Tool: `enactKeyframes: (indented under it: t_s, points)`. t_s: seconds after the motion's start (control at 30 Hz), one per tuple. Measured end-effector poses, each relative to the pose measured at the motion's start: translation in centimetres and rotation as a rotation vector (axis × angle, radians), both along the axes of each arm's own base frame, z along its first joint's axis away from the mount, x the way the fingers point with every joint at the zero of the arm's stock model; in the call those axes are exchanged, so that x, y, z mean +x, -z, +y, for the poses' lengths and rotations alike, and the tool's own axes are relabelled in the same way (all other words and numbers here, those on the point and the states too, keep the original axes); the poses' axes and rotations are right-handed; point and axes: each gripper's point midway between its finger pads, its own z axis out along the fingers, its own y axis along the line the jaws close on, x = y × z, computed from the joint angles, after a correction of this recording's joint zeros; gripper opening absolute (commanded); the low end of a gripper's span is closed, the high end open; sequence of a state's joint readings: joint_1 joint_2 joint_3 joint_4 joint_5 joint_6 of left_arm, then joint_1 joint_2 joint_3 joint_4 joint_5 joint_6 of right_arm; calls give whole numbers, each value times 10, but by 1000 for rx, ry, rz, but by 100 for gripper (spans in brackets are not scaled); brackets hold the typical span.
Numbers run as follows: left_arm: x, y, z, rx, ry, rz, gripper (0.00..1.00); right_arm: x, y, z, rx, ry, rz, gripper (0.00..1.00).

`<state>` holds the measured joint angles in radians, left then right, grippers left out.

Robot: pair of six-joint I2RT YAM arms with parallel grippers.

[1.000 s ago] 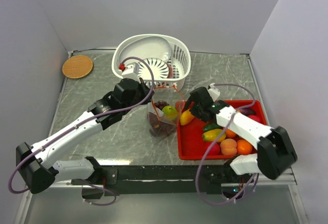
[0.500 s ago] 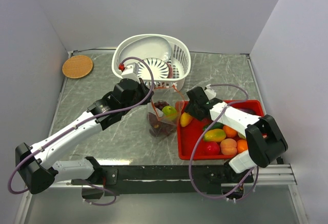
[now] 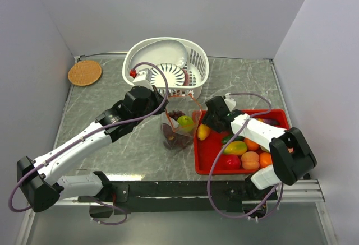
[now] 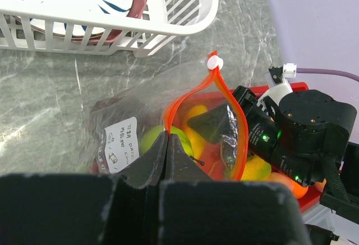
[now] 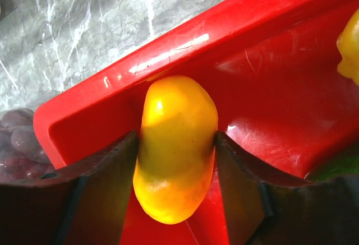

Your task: Place the food in the zip-top bag and seal the zipper

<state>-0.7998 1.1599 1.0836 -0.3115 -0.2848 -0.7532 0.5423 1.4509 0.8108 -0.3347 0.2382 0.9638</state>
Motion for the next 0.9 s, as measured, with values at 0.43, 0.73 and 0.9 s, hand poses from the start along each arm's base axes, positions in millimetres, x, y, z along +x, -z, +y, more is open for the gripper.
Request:
enactKeyframes:
  t_s: [0.43, 0.73, 0.9]
  points:
    - [0, 0, 0, 0, 0, 0, 1, -12, -74, -20, 13, -7, -169, 15]
    - [0, 0, 0, 0, 0, 0, 1, -19, -196, -27, 126, -17, -460, 13]
    - [0, 1, 0, 1, 0, 2, 1, -12, -248, 7, 173, -80, -565, 13]
